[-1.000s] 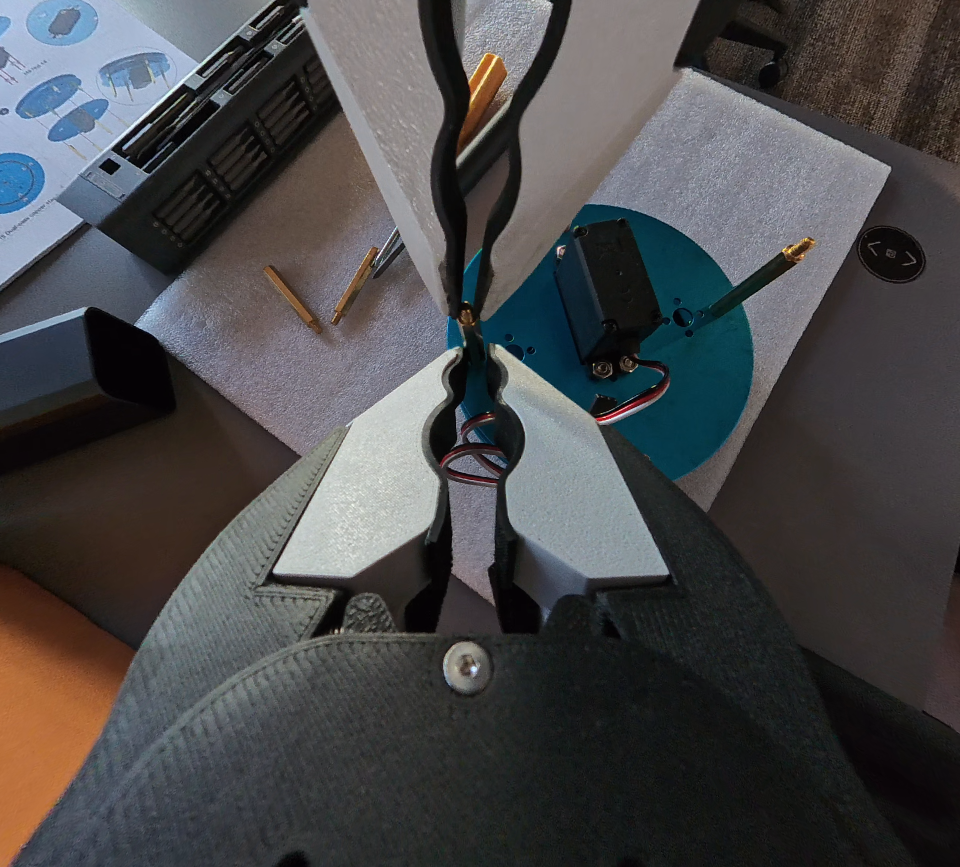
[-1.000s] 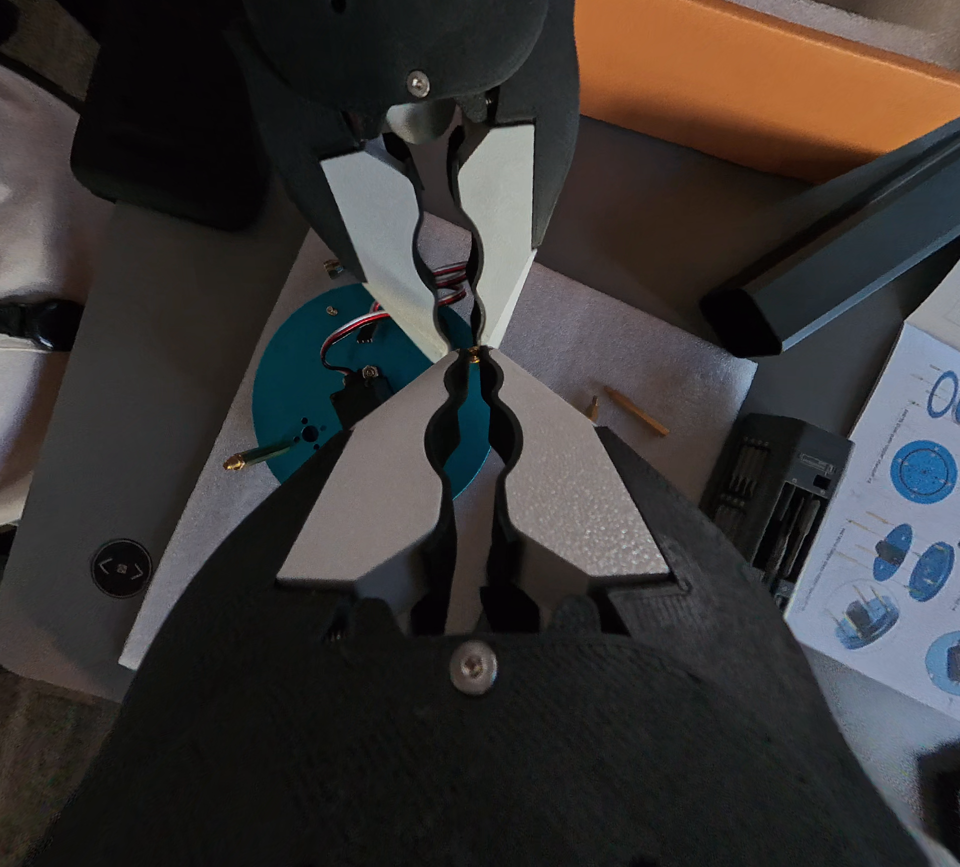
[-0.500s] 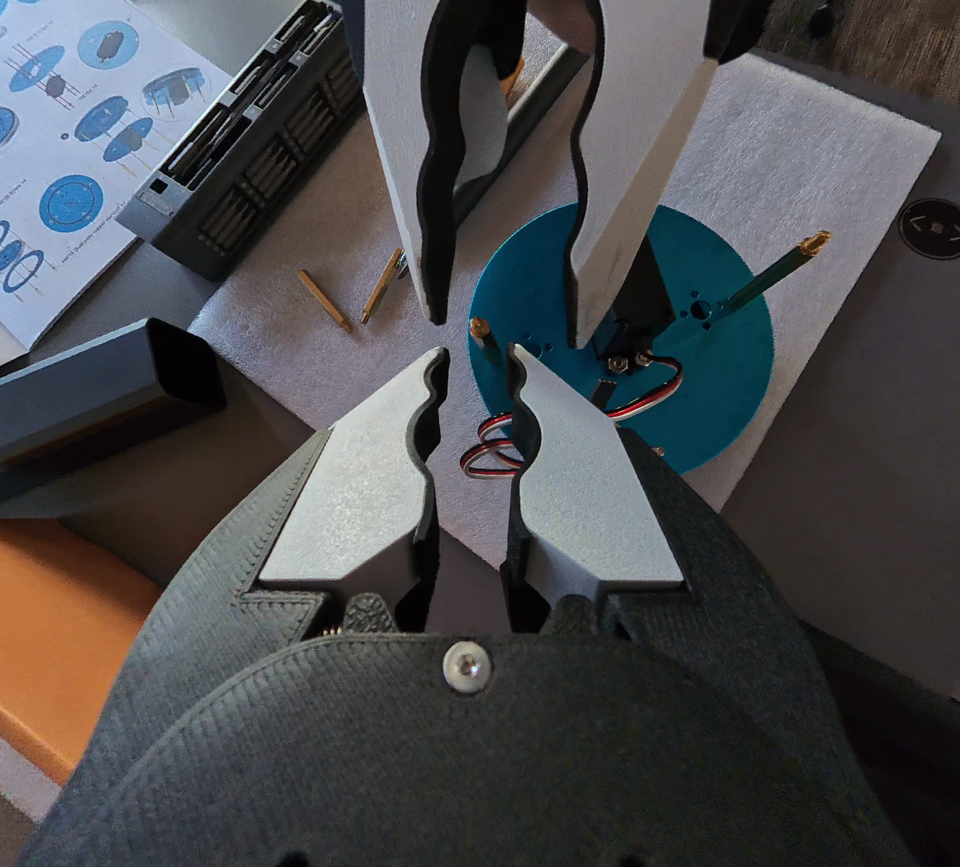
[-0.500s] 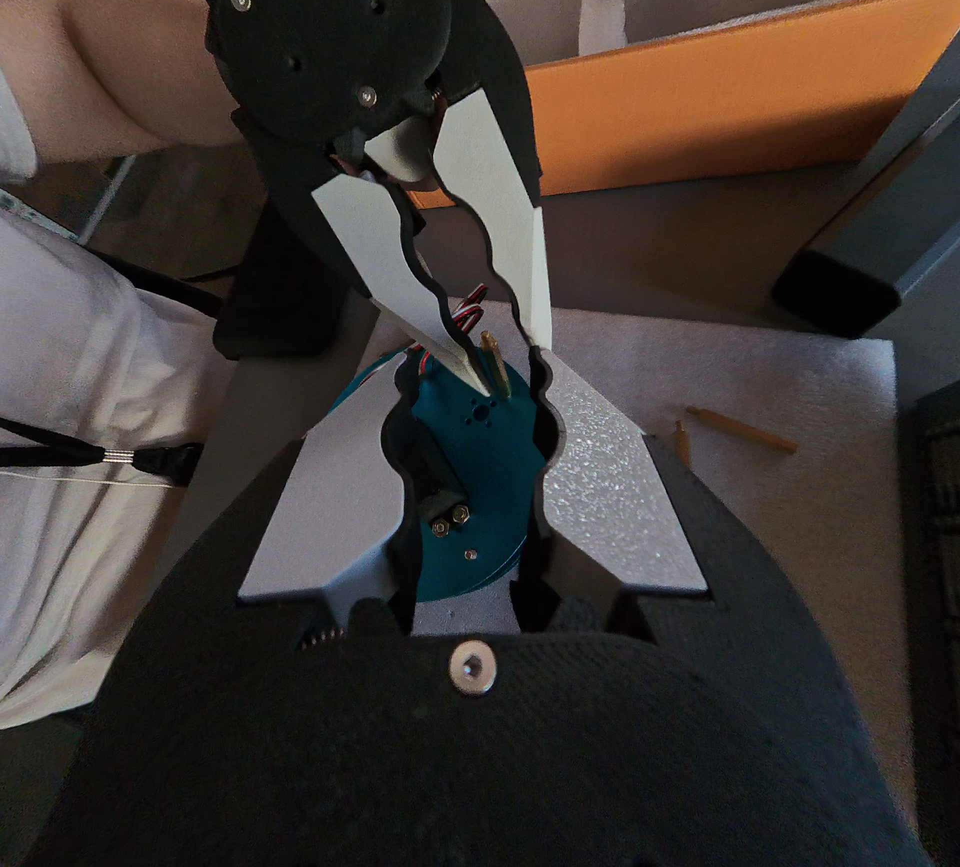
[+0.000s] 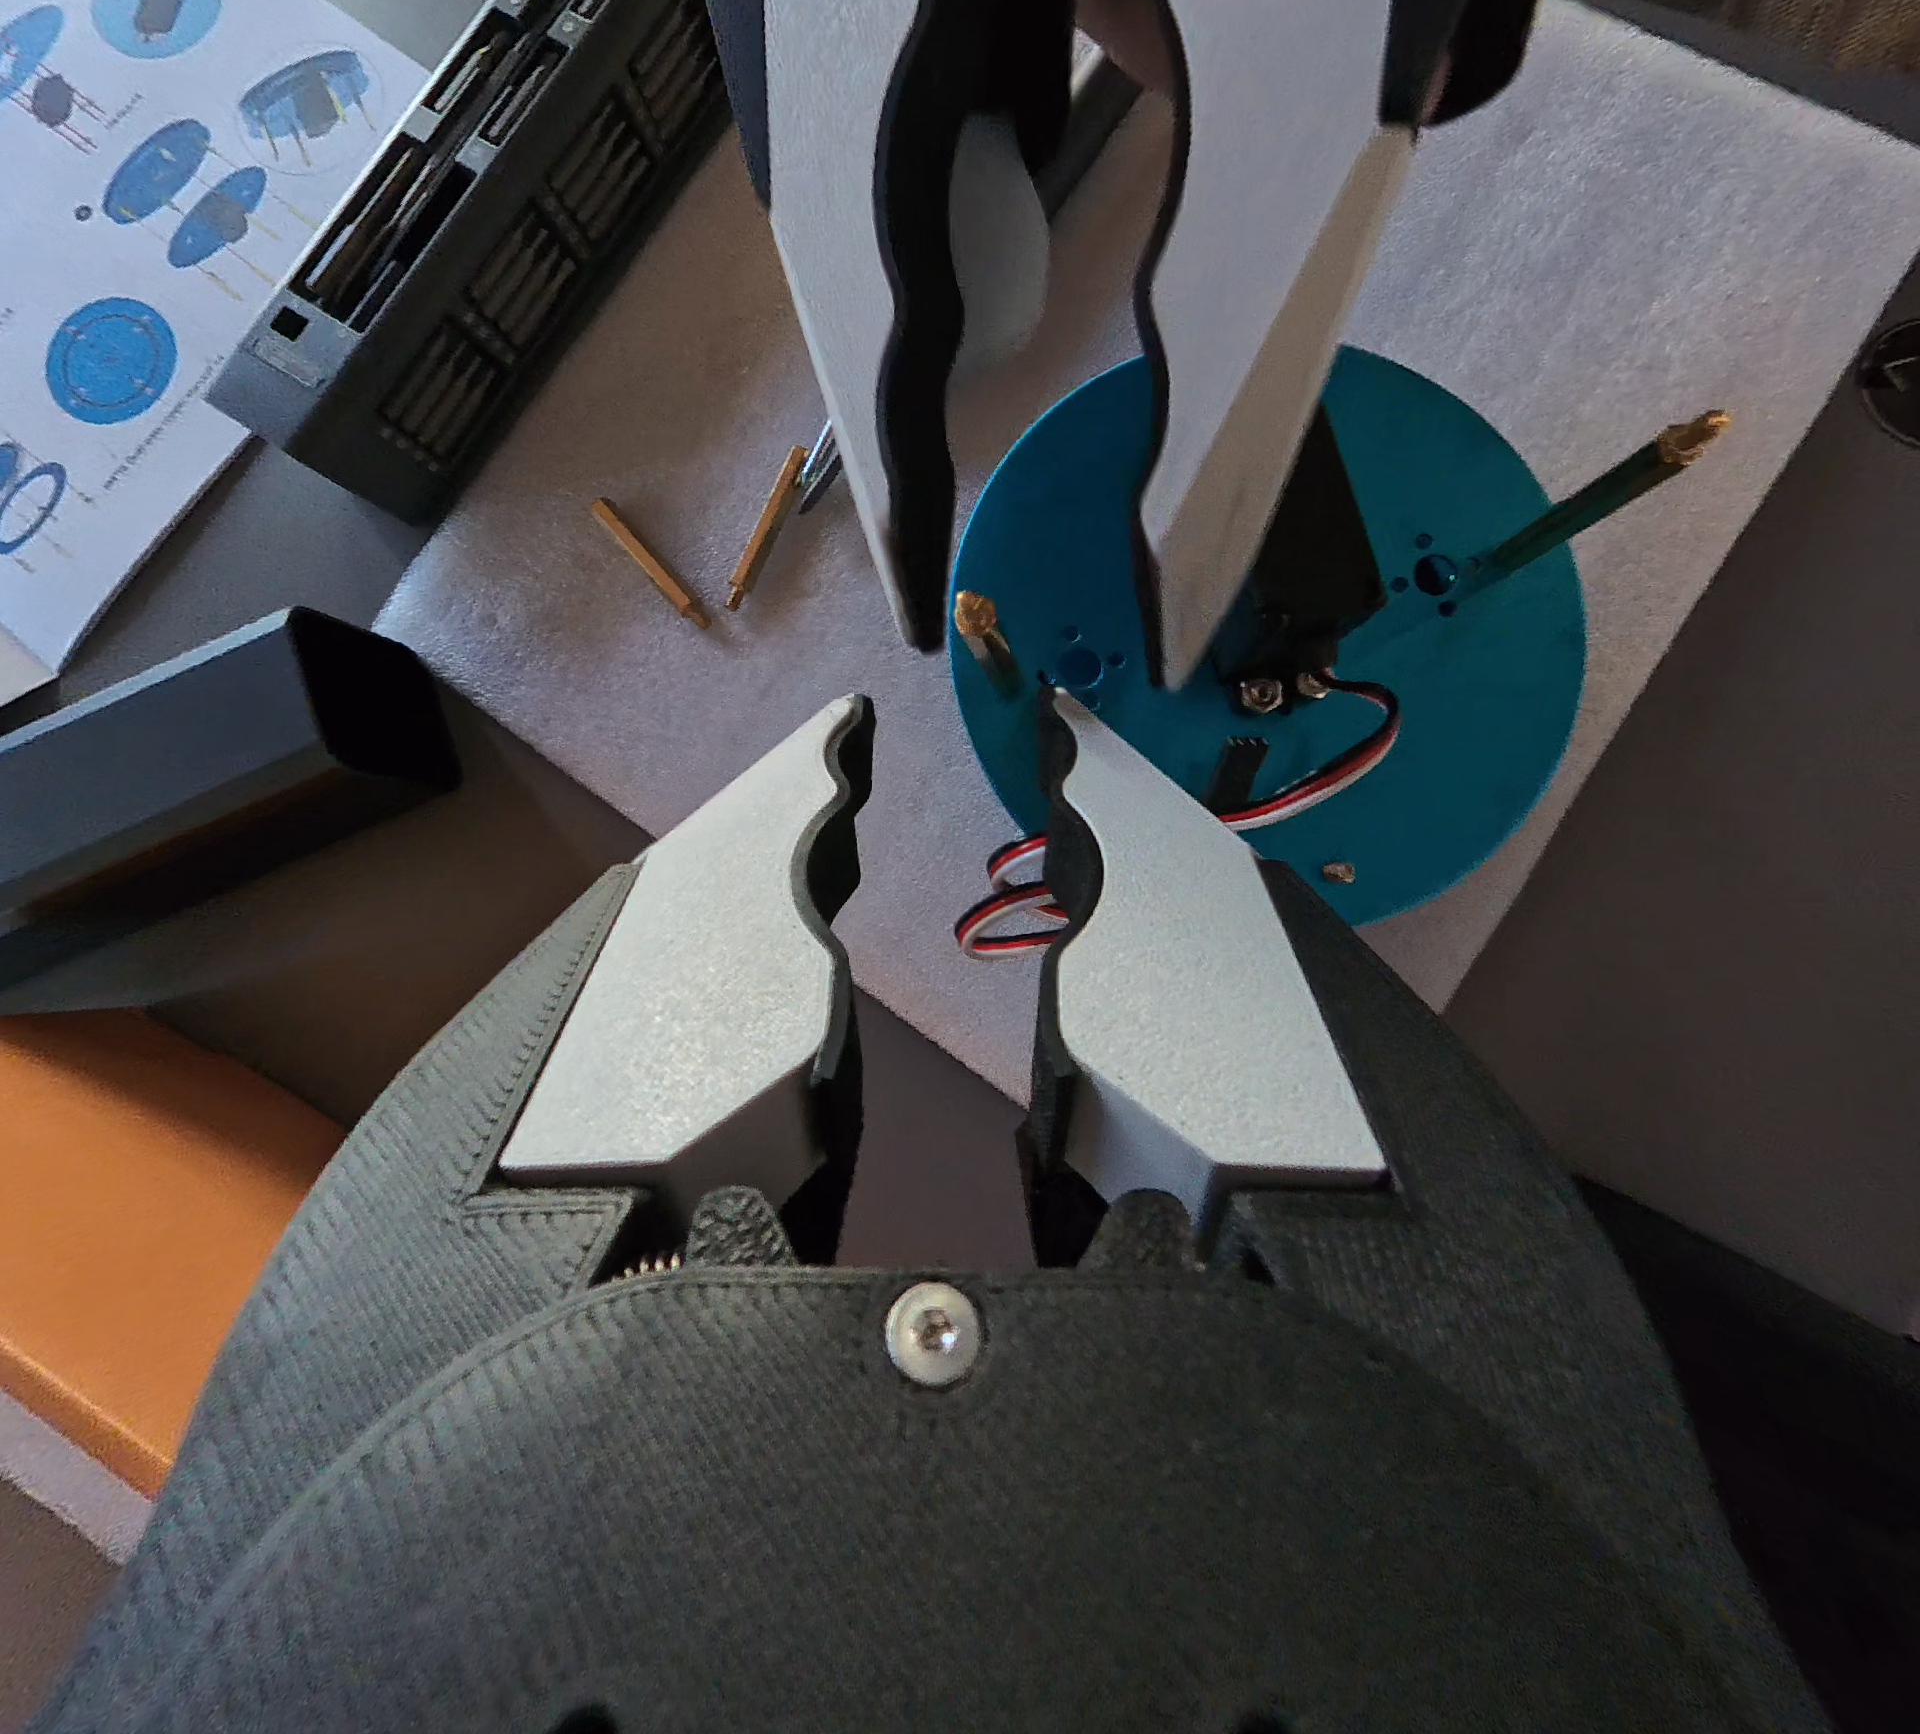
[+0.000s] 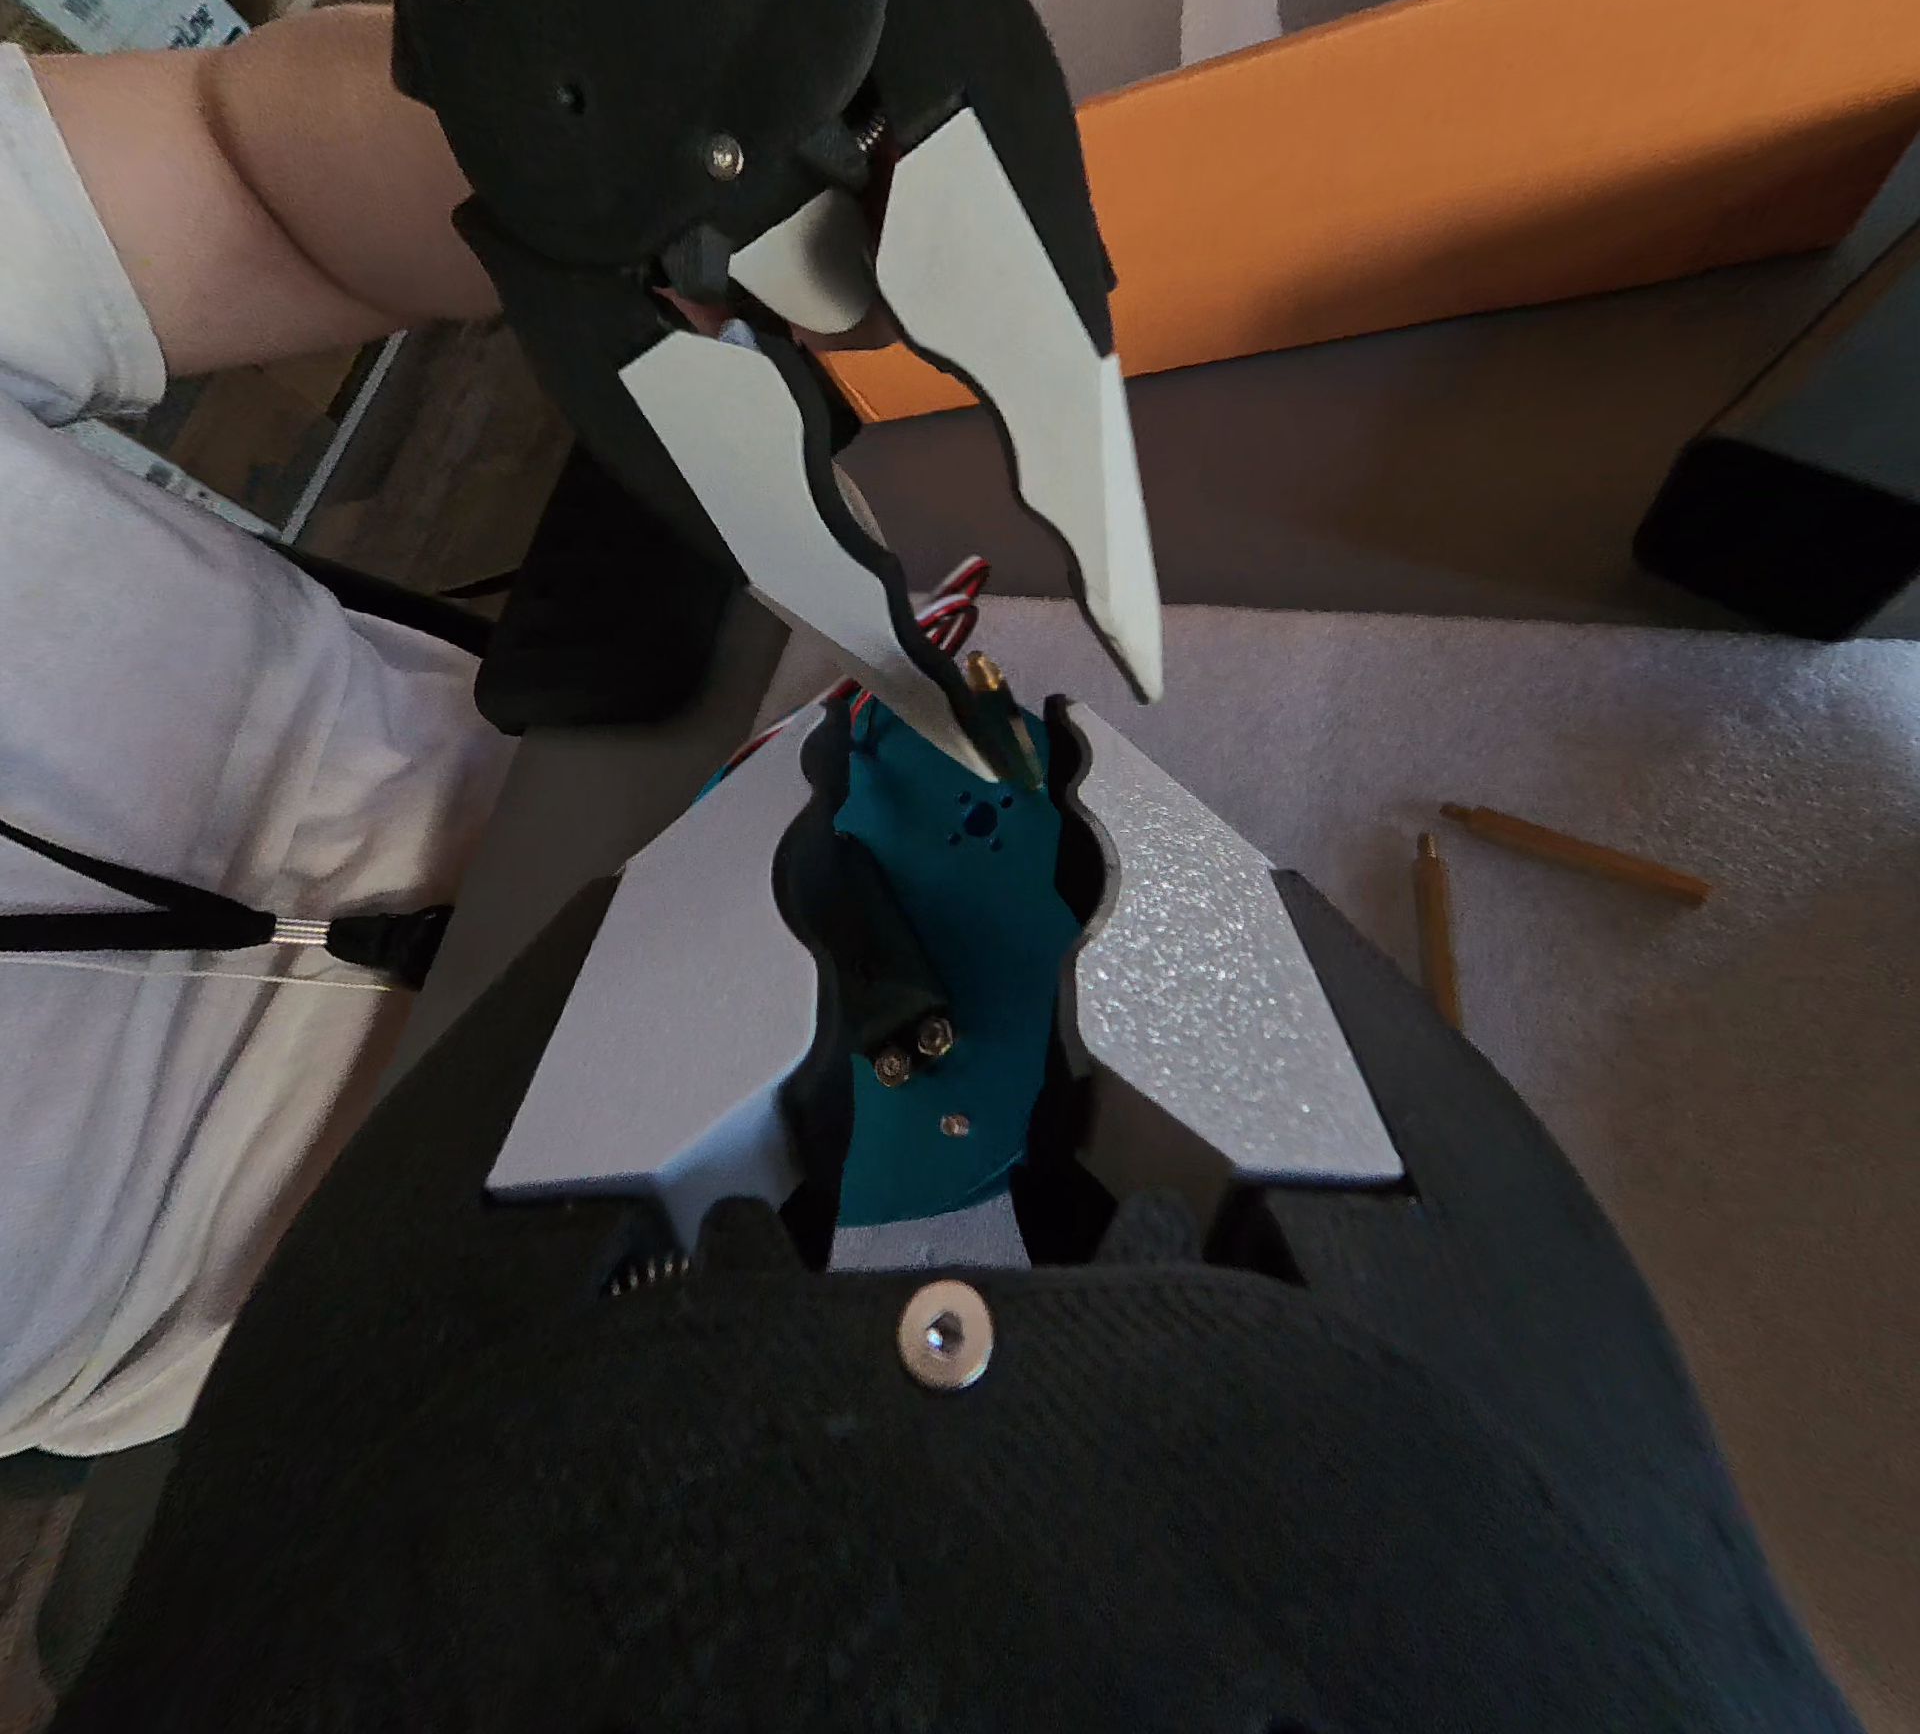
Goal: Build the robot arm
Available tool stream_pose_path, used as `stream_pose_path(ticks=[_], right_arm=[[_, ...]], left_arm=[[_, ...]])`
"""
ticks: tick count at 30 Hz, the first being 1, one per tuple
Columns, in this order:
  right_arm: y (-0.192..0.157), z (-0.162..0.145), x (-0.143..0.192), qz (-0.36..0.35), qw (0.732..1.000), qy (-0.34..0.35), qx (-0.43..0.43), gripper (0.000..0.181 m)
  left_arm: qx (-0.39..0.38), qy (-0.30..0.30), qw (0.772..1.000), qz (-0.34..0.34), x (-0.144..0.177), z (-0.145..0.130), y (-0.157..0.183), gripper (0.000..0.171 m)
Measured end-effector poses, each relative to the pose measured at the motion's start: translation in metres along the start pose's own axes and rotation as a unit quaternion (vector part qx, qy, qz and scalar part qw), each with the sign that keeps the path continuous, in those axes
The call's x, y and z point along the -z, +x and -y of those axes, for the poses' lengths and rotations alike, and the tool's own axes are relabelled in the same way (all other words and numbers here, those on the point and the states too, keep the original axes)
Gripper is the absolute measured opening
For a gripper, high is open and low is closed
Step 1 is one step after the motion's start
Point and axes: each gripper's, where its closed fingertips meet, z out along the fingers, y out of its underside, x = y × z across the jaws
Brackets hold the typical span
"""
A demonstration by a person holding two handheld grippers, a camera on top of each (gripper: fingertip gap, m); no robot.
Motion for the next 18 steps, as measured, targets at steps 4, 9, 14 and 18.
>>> stream_pose_path(ticks=[4,9,14,18], right_arm=[[-0.004,-0.011,0.001,-0.001,1.000,-0.031,-0.001,0.036],[0.003,-0.004,0.007,-0.017,1.000,0.001,-0.007,0.039],[-0.005,-0.006,-0.002,0.012,1.000,-0.011,-0.017,0.041],[-0.006,-0.011,0.009,0.010,1.000,-0.016,-0.023,0.031]], left_arm=[[0.014,-0.005,1.000,0.006,0.001,-0.005,-0.005,0.030],[0.028,0.017,0.999,-0.009,0.008,-0.001,-0.001,0.028],[0.033,0.014,0.999,0.008,0.004,0.005,-0.006,0.035],[0.051,0.004,0.999,0.016,0.012,-0.007,-0.012,0.028]])
